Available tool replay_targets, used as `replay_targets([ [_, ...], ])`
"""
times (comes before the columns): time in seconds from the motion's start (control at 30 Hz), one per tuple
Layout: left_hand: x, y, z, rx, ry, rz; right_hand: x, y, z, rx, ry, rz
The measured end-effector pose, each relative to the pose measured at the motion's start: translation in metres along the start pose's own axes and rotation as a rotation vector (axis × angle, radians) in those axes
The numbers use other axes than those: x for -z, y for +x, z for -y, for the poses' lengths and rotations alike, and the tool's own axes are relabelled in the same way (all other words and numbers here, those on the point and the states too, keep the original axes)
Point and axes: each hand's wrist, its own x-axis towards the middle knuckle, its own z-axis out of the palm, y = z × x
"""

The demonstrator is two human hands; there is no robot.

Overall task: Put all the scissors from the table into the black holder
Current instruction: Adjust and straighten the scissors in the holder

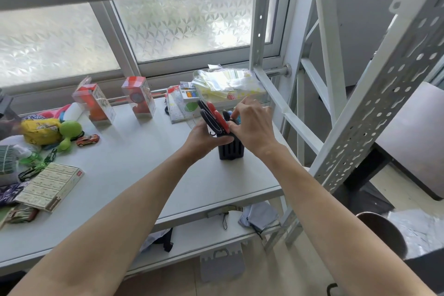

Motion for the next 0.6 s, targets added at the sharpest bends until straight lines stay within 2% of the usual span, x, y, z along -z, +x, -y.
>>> replay_targets([
  [0.1, -0.006, -0.002, -0.008, -0.036, -0.06, -0.027, -0.001, 0.0, 0.001, 0.0, 0.059, -0.06],
  [0.23, -0.012, -0.005, -0.014, -0.054, -0.09, -0.14, 0.011, 0.004, 0.005, 0.03, 0.177, -0.158],
  [0.43, -0.012, -0.006, -0.017, -0.065, -0.078, -0.145, 0.045, 0.012, 0.002, 0.021, 0.4, -0.403],
  [0.6, -0.011, -0.003, -0.015, -0.042, -0.031, -0.137, 0.048, 0.012, 0.011, 0.063, 0.466, -0.366],
])
